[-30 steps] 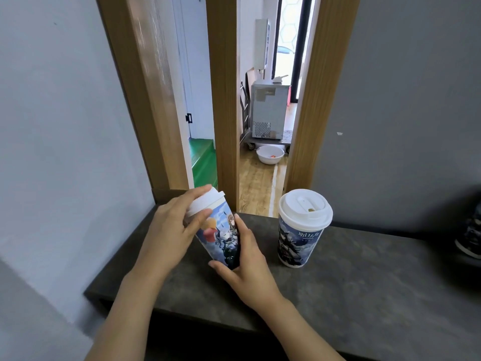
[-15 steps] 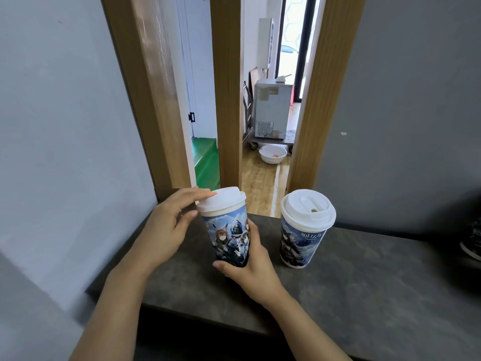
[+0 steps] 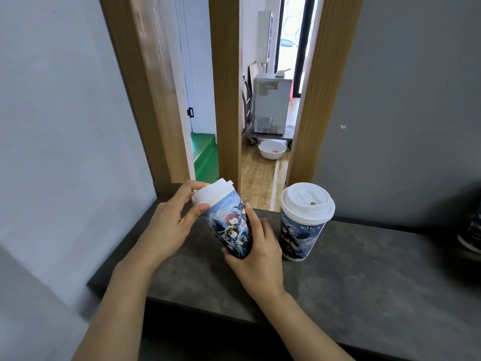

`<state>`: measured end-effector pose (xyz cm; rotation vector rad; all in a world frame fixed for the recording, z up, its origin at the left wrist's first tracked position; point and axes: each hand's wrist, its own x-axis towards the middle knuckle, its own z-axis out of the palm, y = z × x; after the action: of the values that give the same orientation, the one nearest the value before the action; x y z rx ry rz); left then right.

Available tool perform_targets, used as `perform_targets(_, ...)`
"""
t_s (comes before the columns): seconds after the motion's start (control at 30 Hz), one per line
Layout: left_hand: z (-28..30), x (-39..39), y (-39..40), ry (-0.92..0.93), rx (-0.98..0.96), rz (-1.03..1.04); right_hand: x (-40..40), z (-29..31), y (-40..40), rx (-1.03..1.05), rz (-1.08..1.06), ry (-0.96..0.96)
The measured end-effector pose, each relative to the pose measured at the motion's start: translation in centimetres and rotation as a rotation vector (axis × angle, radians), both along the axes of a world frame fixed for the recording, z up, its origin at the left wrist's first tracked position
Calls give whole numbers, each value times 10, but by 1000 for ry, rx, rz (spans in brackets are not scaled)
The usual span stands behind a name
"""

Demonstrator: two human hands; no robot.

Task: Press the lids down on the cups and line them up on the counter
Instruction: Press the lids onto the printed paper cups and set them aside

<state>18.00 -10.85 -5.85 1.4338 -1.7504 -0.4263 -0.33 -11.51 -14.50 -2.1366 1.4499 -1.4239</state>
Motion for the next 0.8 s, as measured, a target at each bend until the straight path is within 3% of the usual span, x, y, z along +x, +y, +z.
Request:
perform_targets(0.3, -9, 8, -3, 194, 39, -176, -4, 4, -5, 290, 253, -295)
perform_targets(0.8, -15, 17, -1, 378, 5, -83, -2, 3, 5, -61, 291, -257)
